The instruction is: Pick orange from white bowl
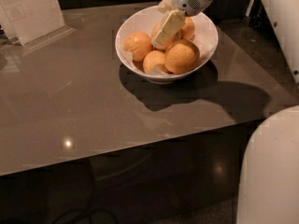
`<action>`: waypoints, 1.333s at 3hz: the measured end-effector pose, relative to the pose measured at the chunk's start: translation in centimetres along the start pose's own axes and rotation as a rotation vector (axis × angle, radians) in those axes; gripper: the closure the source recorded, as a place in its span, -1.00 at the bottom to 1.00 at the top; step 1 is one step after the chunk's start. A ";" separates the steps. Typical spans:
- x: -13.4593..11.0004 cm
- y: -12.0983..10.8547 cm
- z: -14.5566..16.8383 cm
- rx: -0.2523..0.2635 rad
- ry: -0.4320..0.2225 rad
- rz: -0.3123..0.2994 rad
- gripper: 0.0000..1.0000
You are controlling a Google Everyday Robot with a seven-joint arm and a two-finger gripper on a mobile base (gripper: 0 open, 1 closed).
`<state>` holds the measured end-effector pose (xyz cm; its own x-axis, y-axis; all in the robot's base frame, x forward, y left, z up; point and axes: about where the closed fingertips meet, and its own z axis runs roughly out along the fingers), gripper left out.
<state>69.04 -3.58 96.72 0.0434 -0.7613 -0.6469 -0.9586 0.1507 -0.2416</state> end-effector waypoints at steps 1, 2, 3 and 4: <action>0.3 -0.1 0.6 -0.014 -0.005 0.012 -0.60; 1.1 -0.1 1.0 -0.022 0.003 0.033 -0.60; 2.9 0.3 1.5 -0.044 0.017 0.078 -0.60; 3.5 0.4 1.6 -0.056 0.023 0.096 -0.62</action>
Offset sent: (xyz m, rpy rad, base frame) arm 0.0048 -0.0140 -0.0206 0.0020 0.0627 -0.0344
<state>69.29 -5.15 93.21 -0.0555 -0.7591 -0.6486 -0.9723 0.1888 -0.1377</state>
